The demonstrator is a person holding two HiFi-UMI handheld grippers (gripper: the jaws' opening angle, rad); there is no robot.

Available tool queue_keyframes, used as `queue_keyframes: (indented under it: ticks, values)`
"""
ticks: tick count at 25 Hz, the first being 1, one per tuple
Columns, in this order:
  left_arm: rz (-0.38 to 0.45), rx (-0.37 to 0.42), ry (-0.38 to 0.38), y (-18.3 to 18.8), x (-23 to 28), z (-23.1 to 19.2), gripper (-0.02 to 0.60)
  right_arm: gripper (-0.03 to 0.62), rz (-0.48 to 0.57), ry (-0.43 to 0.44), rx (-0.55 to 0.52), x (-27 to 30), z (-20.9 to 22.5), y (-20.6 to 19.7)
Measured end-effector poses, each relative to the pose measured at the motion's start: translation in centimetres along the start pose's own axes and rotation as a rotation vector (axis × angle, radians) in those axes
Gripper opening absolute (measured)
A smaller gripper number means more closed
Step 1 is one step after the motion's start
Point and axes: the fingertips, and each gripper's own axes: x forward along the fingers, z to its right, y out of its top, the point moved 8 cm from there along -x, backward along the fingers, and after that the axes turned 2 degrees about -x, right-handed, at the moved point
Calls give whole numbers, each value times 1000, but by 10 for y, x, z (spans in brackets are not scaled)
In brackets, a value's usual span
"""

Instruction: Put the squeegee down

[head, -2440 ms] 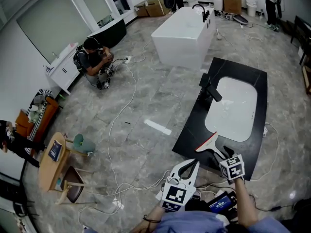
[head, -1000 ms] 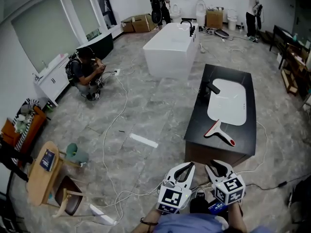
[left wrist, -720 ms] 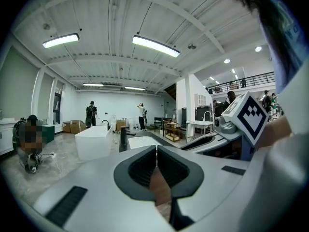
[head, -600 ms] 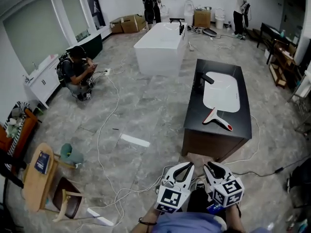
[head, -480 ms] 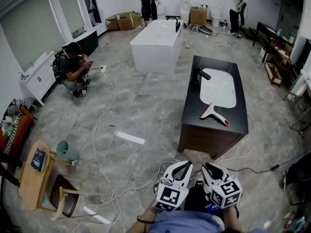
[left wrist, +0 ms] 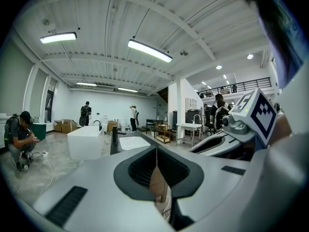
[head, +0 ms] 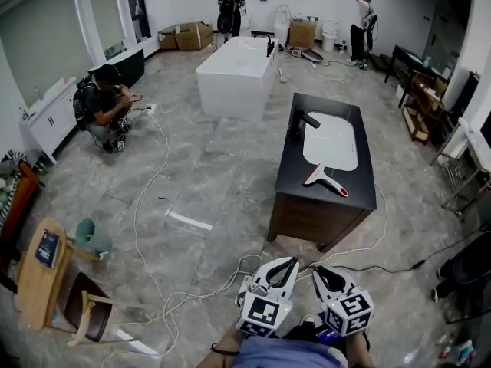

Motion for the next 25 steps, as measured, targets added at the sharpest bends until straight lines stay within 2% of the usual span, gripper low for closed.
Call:
queue_keyframes:
  ticks: [9,17,25]
  values:
    - [7,-16,60,9,9,26,18,37,-18,-2,-47,-37,19,-14]
    - [-17,-30,100,13,28,95,18,37,-18,1,-58,-94,63,-30]
    - [-21,-33,160,16,39,162,18,37,20,52,-25,-146,100,-48]
